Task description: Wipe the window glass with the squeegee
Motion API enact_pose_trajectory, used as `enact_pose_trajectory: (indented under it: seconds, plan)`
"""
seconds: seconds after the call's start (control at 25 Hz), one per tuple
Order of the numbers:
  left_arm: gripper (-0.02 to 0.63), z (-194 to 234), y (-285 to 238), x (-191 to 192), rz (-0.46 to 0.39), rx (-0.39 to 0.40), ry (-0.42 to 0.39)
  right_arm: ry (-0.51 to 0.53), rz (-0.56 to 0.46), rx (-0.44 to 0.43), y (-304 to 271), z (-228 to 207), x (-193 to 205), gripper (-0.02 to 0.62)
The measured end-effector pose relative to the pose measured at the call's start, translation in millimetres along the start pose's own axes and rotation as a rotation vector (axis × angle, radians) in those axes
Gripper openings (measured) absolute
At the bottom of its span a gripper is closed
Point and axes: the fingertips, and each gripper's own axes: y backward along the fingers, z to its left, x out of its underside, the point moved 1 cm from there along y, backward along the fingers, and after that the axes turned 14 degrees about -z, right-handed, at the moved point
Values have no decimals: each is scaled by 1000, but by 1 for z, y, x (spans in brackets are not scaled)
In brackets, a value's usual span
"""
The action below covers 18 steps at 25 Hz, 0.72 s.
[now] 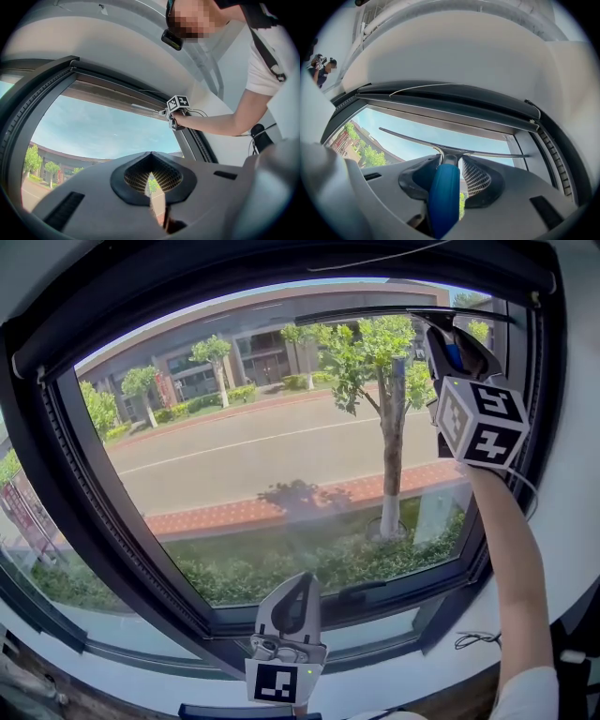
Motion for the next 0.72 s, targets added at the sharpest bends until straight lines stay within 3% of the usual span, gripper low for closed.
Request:
enact_pose_trajectory:
  seconds: [0.72]
  plan:
    - [2,4,12,-6,14,-11,-3,-5,23,9,16,4,11,149]
